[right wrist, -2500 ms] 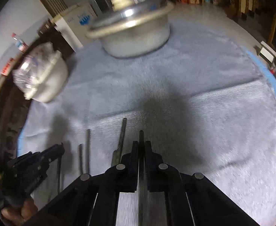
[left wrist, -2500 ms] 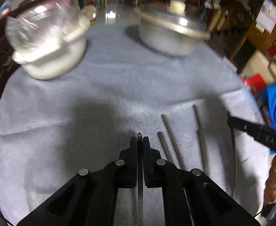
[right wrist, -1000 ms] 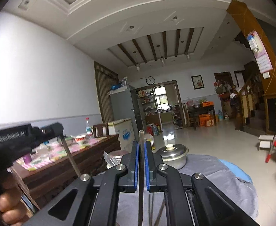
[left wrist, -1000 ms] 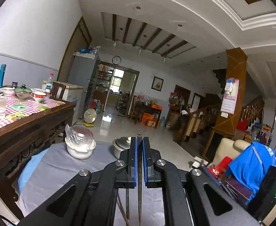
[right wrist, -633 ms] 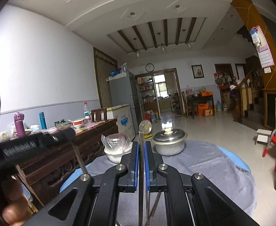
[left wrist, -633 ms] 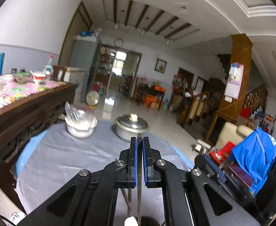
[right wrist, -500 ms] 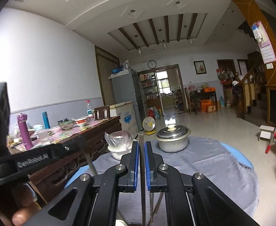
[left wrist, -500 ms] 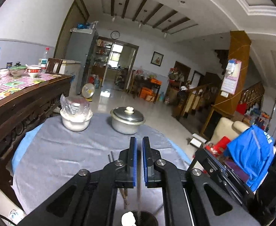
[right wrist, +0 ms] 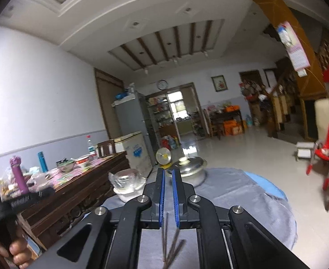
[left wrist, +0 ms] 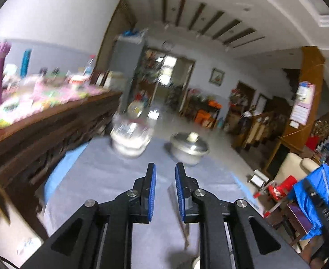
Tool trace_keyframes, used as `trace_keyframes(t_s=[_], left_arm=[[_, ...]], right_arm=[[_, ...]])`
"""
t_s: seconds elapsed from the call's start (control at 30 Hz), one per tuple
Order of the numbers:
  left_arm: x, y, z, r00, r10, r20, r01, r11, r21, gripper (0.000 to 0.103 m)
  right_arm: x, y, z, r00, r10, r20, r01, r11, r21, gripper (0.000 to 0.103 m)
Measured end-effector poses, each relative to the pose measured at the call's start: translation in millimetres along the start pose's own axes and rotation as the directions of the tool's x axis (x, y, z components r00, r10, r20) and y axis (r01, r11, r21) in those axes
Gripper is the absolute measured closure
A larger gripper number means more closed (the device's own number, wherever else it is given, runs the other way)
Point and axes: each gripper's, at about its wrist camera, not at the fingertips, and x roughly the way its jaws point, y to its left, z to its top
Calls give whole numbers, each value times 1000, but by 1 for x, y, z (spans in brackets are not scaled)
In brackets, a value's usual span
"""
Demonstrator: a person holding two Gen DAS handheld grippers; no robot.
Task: Organize utensils
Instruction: 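Carry the chopsticks over the grey cup and open both tools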
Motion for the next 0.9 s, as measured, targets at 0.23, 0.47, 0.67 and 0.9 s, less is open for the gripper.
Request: trace_keyframes(t_s=[0.23, 0.47, 0.67, 0.9], left_arm=[[9, 12, -24, 986, 69, -153, -75, 997, -33, 76], [-17, -14, -26, 980, 108, -169, -105, 994, 28, 48], [-37, -25, -20, 979, 112, -169, -104, 993, 55, 40], [-67, -34, -10, 982, 148, -119, -138, 986, 89, 36]], right_arm=[[-23, -32, 15, 998, -51, 21, 49, 996, 72, 93], [-48, -38, 28, 996, -71, 54, 65, 992, 108, 52], [-63, -41, 40, 996, -67, 56, 59, 989, 137, 52], [-66, -38, 47, 999, -55, 1, 54, 988, 142, 52]])
